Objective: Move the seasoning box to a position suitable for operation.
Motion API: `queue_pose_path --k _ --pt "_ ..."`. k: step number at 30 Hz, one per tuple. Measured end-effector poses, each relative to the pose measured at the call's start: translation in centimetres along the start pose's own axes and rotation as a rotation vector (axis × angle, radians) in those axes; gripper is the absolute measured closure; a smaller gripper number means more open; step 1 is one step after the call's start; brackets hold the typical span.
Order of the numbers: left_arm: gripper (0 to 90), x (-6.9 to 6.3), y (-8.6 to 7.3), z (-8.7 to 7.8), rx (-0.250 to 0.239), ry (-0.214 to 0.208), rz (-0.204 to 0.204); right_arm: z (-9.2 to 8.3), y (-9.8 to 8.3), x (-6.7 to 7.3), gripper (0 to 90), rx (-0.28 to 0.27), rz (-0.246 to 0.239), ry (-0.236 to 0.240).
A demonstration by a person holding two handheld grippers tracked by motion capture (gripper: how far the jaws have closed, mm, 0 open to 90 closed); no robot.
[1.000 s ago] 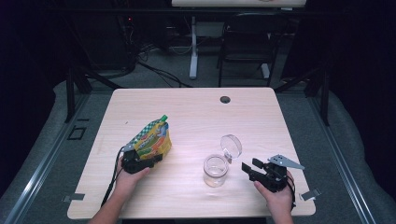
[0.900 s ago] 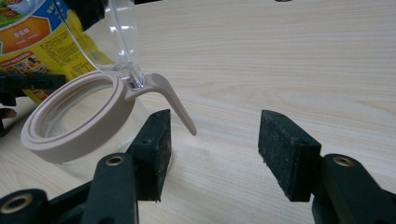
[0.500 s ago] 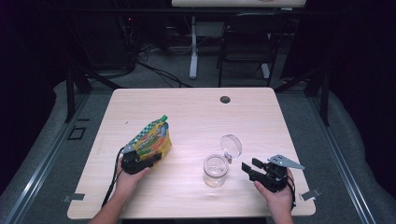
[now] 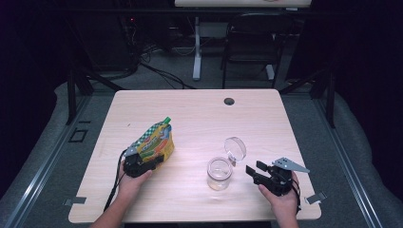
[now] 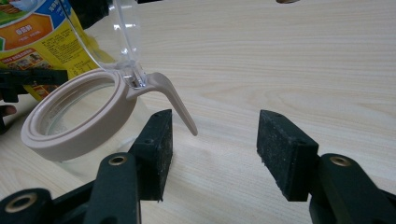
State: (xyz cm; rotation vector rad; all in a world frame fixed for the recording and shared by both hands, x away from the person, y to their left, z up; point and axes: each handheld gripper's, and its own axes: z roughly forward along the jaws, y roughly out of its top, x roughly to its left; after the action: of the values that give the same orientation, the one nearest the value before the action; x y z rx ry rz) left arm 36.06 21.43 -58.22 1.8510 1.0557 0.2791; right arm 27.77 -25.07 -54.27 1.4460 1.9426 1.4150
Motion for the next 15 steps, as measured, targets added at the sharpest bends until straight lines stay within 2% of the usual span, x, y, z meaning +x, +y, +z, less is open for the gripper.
queue_pose_path --k 5,15 --pt "62.8 0.0 0.2 -0.2 -0.013 -0.012 -0.002 -0.1 0.1 -0.1 45.4 -0.012 -0.008 -0.001" --pt "62.9 -0.7 0.8 -1.1 -0.019 -0.009 0.03 -0.2 0.2 -0.1 46.8 -0.023 -0.036 -0.012"
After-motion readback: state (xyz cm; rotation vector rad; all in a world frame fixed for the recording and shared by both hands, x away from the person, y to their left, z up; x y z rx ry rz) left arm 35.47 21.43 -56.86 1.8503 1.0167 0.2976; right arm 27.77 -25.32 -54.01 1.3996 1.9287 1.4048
